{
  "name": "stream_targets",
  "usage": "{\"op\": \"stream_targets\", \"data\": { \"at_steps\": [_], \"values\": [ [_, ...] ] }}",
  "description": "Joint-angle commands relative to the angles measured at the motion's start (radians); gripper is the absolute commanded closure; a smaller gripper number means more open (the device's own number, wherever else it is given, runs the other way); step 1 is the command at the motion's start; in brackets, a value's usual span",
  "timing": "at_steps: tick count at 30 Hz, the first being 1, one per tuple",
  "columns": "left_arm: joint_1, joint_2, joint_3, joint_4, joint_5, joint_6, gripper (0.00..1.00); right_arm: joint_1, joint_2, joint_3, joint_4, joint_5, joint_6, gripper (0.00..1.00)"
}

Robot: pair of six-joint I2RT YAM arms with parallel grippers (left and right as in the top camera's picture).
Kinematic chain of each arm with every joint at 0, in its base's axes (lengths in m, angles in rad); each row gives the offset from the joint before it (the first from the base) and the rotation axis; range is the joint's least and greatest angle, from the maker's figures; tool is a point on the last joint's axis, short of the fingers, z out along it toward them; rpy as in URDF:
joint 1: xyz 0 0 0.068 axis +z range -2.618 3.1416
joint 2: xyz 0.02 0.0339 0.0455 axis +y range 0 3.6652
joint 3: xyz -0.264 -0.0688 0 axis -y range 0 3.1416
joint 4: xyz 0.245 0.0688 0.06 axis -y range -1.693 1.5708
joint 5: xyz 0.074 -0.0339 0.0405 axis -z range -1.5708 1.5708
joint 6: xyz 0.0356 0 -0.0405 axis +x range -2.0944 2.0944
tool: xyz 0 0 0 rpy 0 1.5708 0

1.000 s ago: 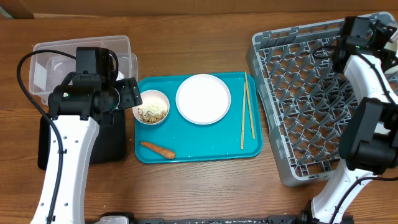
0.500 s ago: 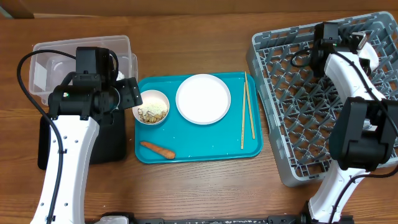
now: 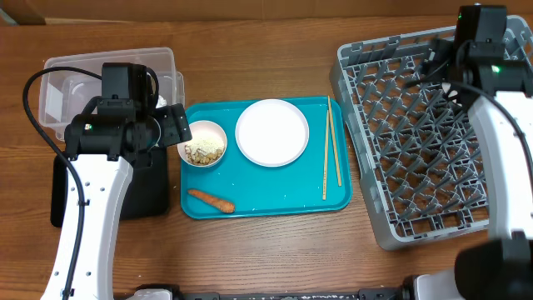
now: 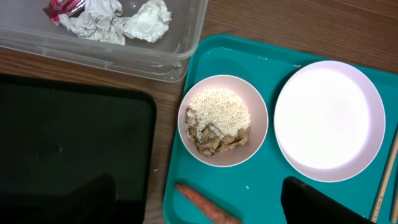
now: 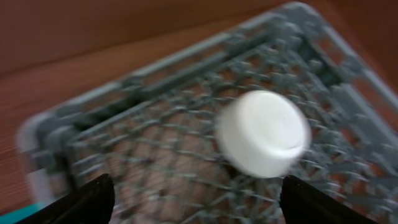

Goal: Sort waste into correct bins and load items into the dishwasher
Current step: 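Move the right gripper back over the rack toward the tray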

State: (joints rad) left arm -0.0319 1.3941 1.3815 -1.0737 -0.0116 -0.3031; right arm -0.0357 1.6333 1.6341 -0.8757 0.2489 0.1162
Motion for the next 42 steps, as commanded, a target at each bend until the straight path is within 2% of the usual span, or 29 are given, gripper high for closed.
{"op": "stream_targets", "data": {
  "at_steps": [1, 8, 18, 33, 42],
  "values": [
    [0.0, 0.003, 0.013, 0.004, 0.009, 0.008, 0.13, 0.047, -0.005, 0.006, -0.021, -0.239, -0.02, 0.11],
    [0.0, 0.003, 0.013, -0.007, 0.013, 0.008, 0.12, 0.143, -0.003, 0.006, -0.065, -0.289, -0.021, 0.07],
    [0.0, 0.003, 0.013, -0.014, 0.013, 0.008, 0.12, 0.226, -0.003, 0.006, -0.086, -0.296, -0.021, 0.07],
    [0.0, 0.003, 0.013, -0.016, 0.013, 0.008, 0.12, 0.232, -0.003, 0.006, -0.116, -0.298, -0.02, 0.07],
    [-0.001, 0.003, 0.013, -0.023, 0.013, 0.008, 0.12, 0.232, -0.003, 0.006, -0.114, -0.375, -0.043, 0.03]
  ]
}}
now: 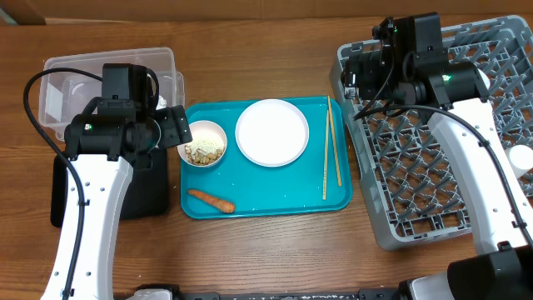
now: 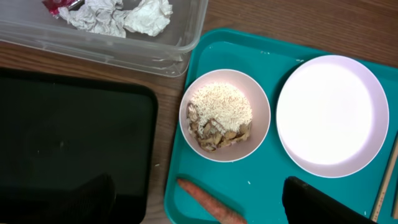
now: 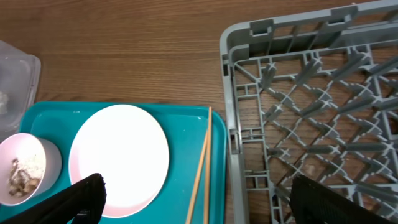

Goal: Sort waste into correct bins and load items into the dishwasher
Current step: 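Move the right gripper back over the rack toward the tray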

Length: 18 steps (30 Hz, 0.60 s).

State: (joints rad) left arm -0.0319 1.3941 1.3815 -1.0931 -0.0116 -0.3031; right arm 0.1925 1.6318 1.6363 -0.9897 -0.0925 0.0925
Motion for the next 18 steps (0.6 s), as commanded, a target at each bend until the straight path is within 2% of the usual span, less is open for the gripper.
{"op": "stream_targets", "data": {
  "at_steps": [1, 6, 18],
  "values": [
    [-0.001, 0.003, 0.013, -0.006, 0.013, 0.008, 0.12, 0.004, -0.002, 0.004, 0.0, -0.043, -0.019, 0.03],
    [0.0, 0.003, 0.013, -0.01, 0.016, 0.008, 0.12, 0.005, -0.001, 0.001, -0.005, -0.137, -0.019, 0.03],
    [0.0, 0.003, 0.013, -0.024, 0.037, 0.004, 0.12, 0.046, 0.009, -0.008, -0.01, -0.144, -0.025, 0.03]
  ]
}}
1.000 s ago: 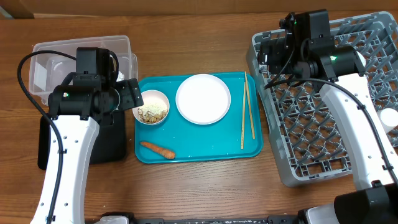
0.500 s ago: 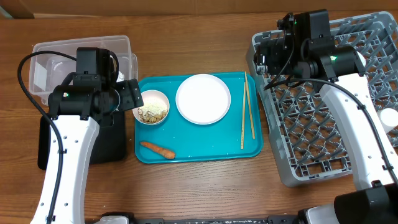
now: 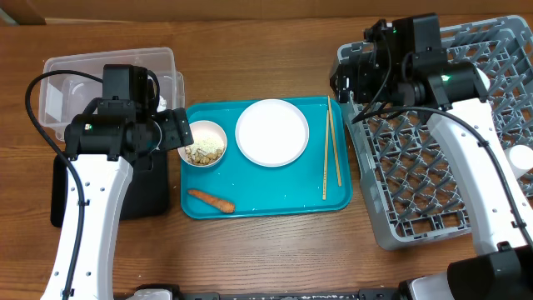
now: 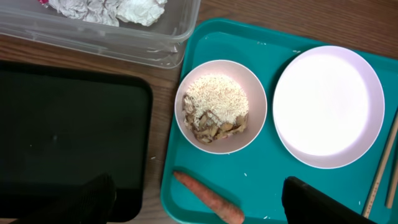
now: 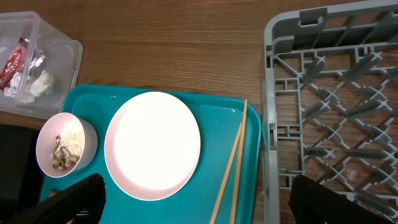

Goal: Sort waste into correct bins and load items into the dishwasher
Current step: 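Move the right gripper back over the rack toward the tray, then grasp the rim of the white plate with the right gripper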

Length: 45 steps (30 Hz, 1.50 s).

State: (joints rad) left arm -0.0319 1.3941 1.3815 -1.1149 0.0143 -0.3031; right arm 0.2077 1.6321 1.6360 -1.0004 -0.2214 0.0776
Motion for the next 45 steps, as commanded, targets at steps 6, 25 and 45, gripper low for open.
{"op": "stream_targets", "data": {
  "at_steps": [6, 25, 45],
  "values": [
    [0.0, 0.003, 0.013, -0.007, 0.011, 0.004, 0.12, 0.122, 0.091, -0.007, -0.005, 0.025, -0.045, 0.03],
    [0.0, 0.003, 0.013, -0.007, 0.011, 0.004, 0.12, 0.195, 0.483, -0.007, 0.048, 0.067, 0.084, 0.23],
    [0.0, 0.003, 0.013, -0.006, 0.012, 0.004, 0.12, 0.204, 0.583, -0.011, 0.052, 0.093, 0.164, 0.96]
  ]
}}
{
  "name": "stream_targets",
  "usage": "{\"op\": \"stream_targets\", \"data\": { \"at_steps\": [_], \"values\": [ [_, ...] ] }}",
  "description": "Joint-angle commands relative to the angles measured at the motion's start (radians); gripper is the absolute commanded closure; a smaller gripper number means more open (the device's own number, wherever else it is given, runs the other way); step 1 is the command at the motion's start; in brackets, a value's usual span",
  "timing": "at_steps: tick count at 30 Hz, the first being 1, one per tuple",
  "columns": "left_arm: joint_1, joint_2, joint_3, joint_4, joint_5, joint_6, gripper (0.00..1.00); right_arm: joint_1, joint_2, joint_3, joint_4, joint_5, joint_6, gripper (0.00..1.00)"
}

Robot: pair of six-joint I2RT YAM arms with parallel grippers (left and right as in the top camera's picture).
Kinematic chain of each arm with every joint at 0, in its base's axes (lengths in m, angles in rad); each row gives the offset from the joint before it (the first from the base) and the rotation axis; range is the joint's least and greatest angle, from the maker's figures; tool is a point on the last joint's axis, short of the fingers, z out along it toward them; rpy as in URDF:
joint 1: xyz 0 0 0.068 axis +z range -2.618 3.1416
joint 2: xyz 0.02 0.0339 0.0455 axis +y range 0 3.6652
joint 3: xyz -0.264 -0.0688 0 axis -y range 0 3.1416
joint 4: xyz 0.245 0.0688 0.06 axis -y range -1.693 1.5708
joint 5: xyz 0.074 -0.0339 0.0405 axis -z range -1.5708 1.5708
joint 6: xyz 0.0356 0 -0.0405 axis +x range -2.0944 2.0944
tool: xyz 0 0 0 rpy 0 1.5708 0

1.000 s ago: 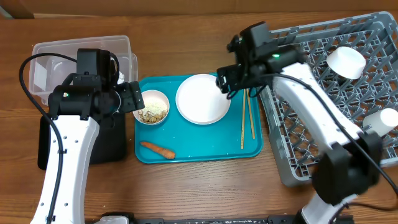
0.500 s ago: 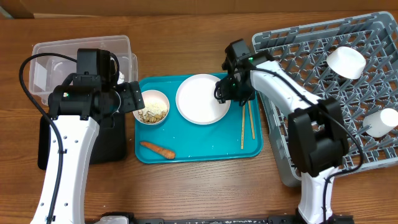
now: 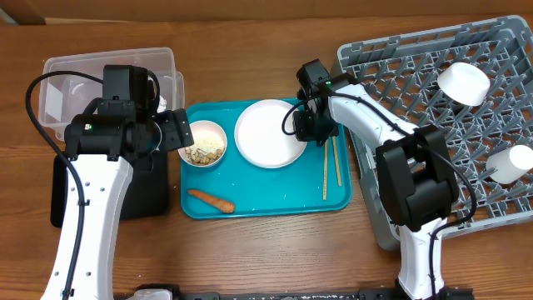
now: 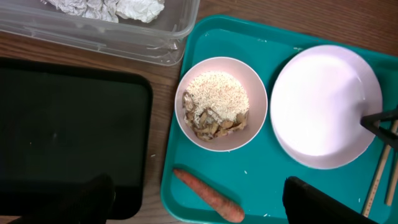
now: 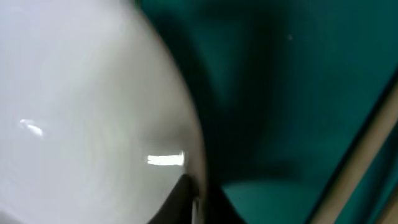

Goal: Sort waste into correct bins and load items into the dishwasher
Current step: 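Grasp the rim of the white plate with the right gripper, then lift the plate right and stand it upright in the dish rack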

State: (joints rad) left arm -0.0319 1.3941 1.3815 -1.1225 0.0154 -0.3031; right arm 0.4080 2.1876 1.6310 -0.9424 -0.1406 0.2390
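Observation:
A white plate [image 3: 268,133] lies on the teal tray [image 3: 258,204], its right edge looking slightly raised. My right gripper [image 3: 310,127] is shut on that right rim; in the right wrist view its dark fingers [image 5: 183,196] pinch the plate [image 5: 87,124] edge. A bowl of rice and scraps [image 4: 222,102], a carrot [image 4: 208,198] and two chopsticks [image 3: 331,154] also lie on the tray. My left gripper [image 3: 179,129] hovers open over the tray's left side, holding nothing. The grey dish rack [image 3: 416,142] stands to the right.
The rack holds two white cups [image 3: 464,83], one at its far side and one at its right edge. A clear bin [image 4: 106,37] with crumpled paper sits far left, with a black bin [image 4: 68,130] in front of it. The chopsticks lie just right of my right gripper.
My right gripper was open high over the rack's far left corner; now it is down on the tray, shut on the plate's right rim, which looks tipped up. The left arm has not moved.
First my right gripper was over the rack's far right part, a white cup below it. Then it stood open at the rack's far left corner, then slightly further left toward the tray. Now it grips the plate's rim. My left gripper stayed open above the bowl throughout.

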Motion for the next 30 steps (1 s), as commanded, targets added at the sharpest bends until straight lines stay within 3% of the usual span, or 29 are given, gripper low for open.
{"op": "stream_targets", "data": {
  "at_steps": [1, 9, 13, 19, 24, 27, 30],
  "values": [
    [0.0, 0.003, 0.013, 0.001, 0.011, 0.004, 0.12, 0.002, 0.021, -0.005, -0.006, 0.013, 0.002, 0.96],
    [0.0, 0.003, 0.013, 0.005, 0.01, 0.004, 0.12, -0.051, -0.128, 0.117, -0.098, 0.098, -0.008, 0.96],
    [0.0, 0.003, 0.013, 0.009, 0.011, 0.004, 0.12, -0.087, -0.243, 0.231, -0.151, 0.207, -0.096, 0.96],
    [0.0, 0.003, 0.013, 0.012, 0.011, 0.004, 0.12, -0.159, -0.396, 0.302, -0.083, 0.565, -0.193, 0.96],
    [0.0, 0.003, 0.013, 0.013, 0.011, 0.004, 0.11, -0.236, -0.408, 0.299, -0.034, 0.927, -0.224, 0.96],
    [0.0, 0.003, 0.013, 0.013, 0.011, 0.004, 0.11, -0.283, -0.394, 0.282, -0.031, 1.093, -0.146, 0.96],
    [0.0, 0.003, 0.013, 0.013, 0.011, 0.004, 0.11, -0.328, -0.39, 0.236, -0.012, 1.135, -0.076, 0.96]
  ]
}}
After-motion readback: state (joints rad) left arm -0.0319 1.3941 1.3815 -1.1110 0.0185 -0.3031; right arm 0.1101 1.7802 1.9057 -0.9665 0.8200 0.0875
